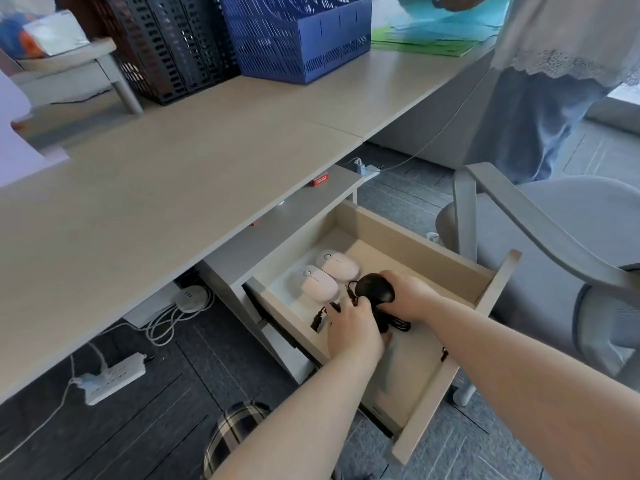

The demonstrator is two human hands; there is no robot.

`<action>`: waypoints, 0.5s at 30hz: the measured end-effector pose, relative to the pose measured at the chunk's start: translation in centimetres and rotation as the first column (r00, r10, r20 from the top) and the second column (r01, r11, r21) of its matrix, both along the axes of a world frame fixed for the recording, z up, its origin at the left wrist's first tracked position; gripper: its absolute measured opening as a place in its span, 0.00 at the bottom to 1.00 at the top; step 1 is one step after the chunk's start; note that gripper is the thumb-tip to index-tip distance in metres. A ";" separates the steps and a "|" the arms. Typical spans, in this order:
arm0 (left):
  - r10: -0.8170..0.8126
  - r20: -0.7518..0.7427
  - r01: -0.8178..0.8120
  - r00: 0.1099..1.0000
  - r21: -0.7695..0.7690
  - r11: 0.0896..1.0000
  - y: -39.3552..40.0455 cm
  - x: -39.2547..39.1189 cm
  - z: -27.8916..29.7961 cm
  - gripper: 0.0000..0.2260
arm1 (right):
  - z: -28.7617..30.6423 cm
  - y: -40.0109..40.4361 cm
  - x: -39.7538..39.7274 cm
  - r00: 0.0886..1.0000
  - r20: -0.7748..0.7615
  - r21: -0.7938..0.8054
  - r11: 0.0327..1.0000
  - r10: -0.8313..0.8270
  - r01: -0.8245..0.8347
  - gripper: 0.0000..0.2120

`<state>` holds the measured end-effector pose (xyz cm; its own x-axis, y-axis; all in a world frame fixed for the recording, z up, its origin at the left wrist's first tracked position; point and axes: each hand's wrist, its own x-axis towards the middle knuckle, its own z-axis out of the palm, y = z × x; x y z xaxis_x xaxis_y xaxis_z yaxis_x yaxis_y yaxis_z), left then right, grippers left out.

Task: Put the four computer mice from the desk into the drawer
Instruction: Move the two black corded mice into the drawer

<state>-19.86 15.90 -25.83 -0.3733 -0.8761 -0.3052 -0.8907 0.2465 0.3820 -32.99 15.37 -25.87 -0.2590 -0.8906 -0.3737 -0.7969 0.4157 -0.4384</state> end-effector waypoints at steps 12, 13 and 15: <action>0.006 0.073 -0.010 0.997 0.062 0.998 -0.9 -0.1 -0.9 0.17 | 0.1 0.0 0.6 0.994 -0.110 -0.004 1.000 0.025 -0.025 0.22; 0.000 0.087 -0.006 0.996 0.060 0.998 -0.9 -0.1 -0.9 0.17 | 0.3 0.1 0.6 0.992 -0.123 -0.011 1.000 0.017 -0.018 0.21; -0.025 0.123 0.019 0.992 0.050 0.999 -0.7 -0.1 -0.7 0.19 | 0.8 0.3 0.5 0.990 -0.141 -0.013 1.000 0.006 -0.008 0.19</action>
